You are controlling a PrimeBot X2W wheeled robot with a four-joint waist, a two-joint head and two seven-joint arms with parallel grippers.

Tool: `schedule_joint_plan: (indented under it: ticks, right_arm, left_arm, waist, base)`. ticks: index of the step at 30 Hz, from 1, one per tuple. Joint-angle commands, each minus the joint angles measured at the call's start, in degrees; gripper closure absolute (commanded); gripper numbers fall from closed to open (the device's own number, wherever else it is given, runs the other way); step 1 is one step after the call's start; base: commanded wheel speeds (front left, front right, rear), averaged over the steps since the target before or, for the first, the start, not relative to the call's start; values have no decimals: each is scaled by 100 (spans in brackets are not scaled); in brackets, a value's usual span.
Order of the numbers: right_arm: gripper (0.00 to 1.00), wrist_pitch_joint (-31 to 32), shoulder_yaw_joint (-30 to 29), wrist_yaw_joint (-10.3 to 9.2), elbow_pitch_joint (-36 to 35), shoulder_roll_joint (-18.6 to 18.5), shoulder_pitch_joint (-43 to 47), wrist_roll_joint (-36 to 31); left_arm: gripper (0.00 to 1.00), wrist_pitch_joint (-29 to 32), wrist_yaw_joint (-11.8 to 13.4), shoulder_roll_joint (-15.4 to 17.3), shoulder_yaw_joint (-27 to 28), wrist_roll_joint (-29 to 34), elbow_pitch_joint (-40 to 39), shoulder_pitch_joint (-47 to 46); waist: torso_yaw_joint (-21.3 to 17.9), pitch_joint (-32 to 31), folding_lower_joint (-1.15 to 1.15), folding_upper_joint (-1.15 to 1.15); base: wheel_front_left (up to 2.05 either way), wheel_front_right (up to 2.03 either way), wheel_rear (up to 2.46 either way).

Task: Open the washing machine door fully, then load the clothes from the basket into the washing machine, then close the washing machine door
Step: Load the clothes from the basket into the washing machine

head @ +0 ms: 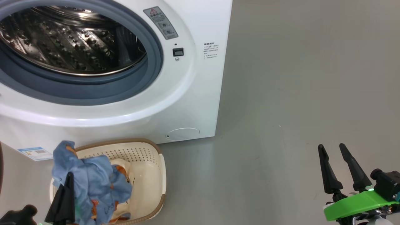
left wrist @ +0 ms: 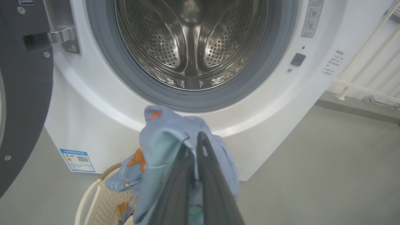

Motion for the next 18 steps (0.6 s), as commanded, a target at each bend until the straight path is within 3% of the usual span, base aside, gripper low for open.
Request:
schedule_joint_plan:
  ticks: [1,9,18]
  right_arm:
    - [0,-28,76,9,-161,-49,27,27]
    - [0,-28,54,9,-196,2,6,14]
    - [0,-28,97,9,-252,76,-164,-42]
  left_arm:
    - [100,-77,-9,49,267,78,-232,-47]
    - [100,-78,-9,-27,327,11,-350,-187]
    - [100,-78,-9,193,314,-70,-356,-949]
  waist:
    - [5,15,0,0]
    - [-10,114,0,0]
    - [-51,457,0,0]
  base:
    - [0,0,0]
    - [0,0,0]
    - [0,0,0]
